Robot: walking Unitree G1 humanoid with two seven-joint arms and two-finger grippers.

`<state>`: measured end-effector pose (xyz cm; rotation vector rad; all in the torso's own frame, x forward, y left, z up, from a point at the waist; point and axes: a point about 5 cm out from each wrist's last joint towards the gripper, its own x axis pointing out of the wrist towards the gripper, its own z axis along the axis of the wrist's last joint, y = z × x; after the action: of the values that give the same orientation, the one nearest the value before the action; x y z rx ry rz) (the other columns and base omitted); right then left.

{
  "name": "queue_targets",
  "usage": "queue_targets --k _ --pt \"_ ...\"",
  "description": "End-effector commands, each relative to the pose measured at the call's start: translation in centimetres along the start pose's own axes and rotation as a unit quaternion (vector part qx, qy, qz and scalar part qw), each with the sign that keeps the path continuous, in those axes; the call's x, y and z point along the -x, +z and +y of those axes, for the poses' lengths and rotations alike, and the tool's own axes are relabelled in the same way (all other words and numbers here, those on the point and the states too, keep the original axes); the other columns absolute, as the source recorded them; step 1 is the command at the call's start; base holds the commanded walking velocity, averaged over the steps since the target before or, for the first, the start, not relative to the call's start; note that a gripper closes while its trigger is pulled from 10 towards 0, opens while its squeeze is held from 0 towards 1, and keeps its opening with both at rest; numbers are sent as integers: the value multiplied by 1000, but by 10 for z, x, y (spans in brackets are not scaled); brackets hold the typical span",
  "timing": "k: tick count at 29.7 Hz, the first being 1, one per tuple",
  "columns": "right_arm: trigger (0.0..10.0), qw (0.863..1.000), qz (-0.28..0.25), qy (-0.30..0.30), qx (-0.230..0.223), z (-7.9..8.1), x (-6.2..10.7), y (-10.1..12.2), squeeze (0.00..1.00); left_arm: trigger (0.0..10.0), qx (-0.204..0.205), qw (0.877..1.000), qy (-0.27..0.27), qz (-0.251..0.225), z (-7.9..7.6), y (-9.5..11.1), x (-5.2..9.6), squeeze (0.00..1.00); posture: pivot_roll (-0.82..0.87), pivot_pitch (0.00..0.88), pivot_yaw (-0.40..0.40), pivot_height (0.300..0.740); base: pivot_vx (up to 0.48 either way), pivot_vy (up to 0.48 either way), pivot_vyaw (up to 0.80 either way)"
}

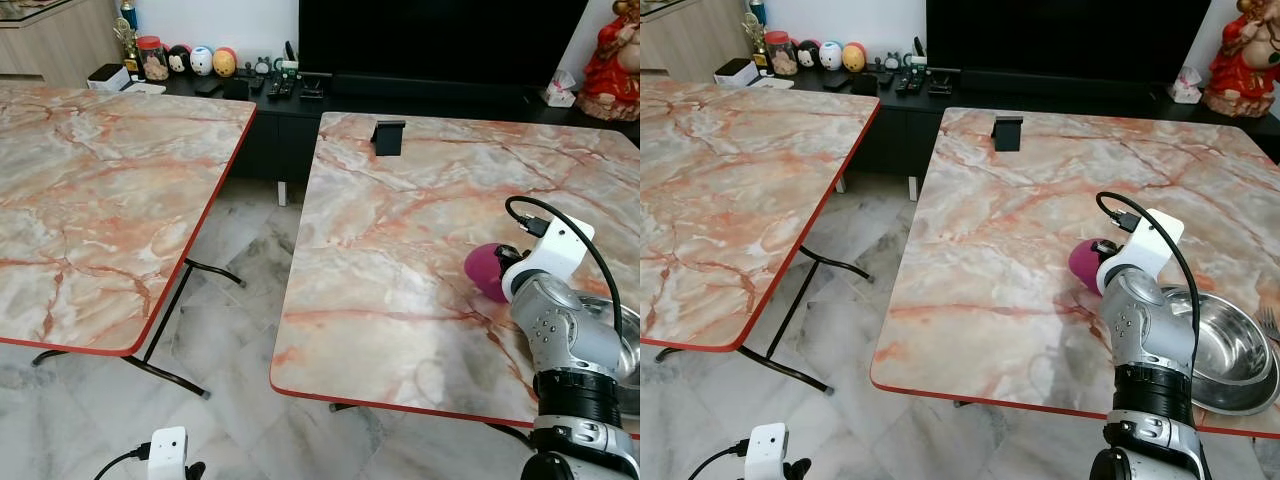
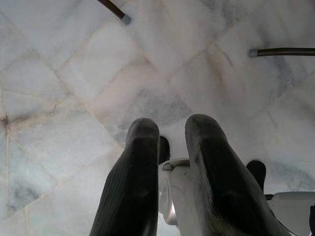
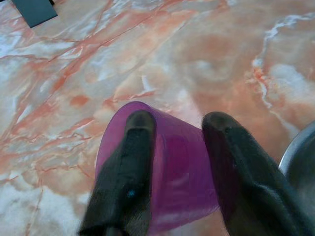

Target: Setting the table

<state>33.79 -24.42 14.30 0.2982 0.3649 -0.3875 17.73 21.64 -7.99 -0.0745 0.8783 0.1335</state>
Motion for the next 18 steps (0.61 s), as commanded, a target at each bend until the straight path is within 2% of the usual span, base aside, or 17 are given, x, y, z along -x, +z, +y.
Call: queue_targets --k 1,15,16,18 --pt "10000 1000 -3 5 -7 2 -1 3 1000 10000 -13 1000 -1 11 2 -3 1 0 4 0 -27 740 0 0 0" --pt "10000 1000 2 9 -6 2 0 0 1000 10000 -15 1000 1 24 5 -12 3 0 6 0 -27 740 0 0 0" --pt "10000 1000 4 18 -4 5 0 -1 0 10000 -15 1000 3 27 7 -13 4 0 6 0 -27 740 0 0 0" --pt "10000 1000 5 25 -4 7 0 -1 0 10000 -14 999 5 30 10 -15 5 0 6 0 -27 740 0 0 0"
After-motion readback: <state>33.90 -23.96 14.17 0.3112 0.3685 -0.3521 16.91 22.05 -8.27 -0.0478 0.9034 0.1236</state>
